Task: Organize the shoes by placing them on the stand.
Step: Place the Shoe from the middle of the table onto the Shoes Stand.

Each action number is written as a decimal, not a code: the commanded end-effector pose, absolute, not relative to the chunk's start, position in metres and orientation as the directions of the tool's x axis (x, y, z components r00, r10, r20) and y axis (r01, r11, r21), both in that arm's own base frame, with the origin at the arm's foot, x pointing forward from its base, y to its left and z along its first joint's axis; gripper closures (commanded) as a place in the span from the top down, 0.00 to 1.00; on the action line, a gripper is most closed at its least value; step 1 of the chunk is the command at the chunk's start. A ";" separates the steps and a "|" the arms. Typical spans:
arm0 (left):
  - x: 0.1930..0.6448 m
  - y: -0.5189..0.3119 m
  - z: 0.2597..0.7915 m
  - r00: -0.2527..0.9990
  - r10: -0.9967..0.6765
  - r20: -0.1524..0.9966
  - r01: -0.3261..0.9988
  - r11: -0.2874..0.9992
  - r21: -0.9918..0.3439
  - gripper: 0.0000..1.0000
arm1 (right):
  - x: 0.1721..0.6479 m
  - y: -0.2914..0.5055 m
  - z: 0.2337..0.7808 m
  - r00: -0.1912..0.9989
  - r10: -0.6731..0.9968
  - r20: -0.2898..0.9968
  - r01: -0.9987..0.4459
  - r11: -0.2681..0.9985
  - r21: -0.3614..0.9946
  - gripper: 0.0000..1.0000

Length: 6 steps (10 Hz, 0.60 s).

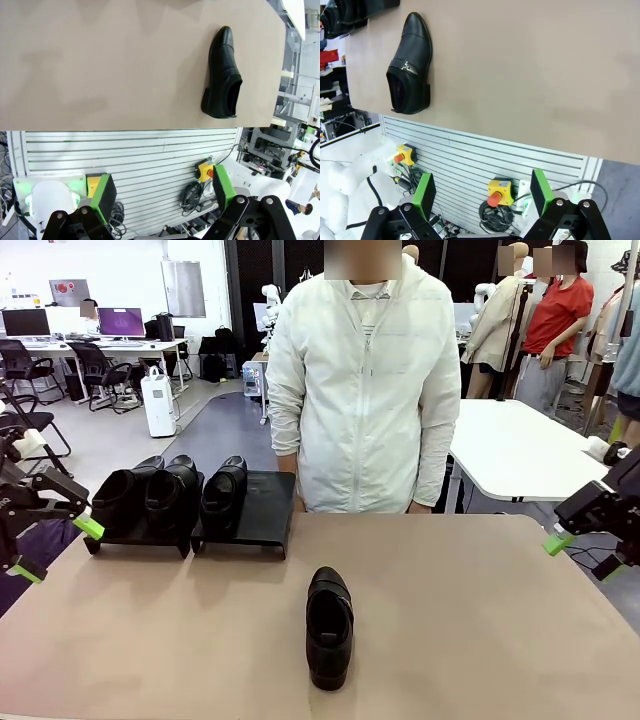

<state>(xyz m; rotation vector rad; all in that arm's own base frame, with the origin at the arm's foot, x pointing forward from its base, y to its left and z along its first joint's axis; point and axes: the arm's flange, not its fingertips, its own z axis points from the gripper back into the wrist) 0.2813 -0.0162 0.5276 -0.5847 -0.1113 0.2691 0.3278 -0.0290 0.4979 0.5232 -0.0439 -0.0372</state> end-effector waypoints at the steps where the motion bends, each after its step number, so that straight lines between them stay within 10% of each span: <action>1: 0.279 -0.069 0.541 0.950 0.312 0.019 -0.273 0.857 -0.436 1.00 | 0.328 -0.032 0.501 0.999 -0.029 0.040 0.003 0.852 0.524 1.00; 6: 0.301 -0.362 0.475 0.998 -0.055 0.027 0.056 0.997 -0.046 1.00 | 0.328 -0.032 0.501 0.999 -0.029 0.040 0.003 0.852 0.524 1.00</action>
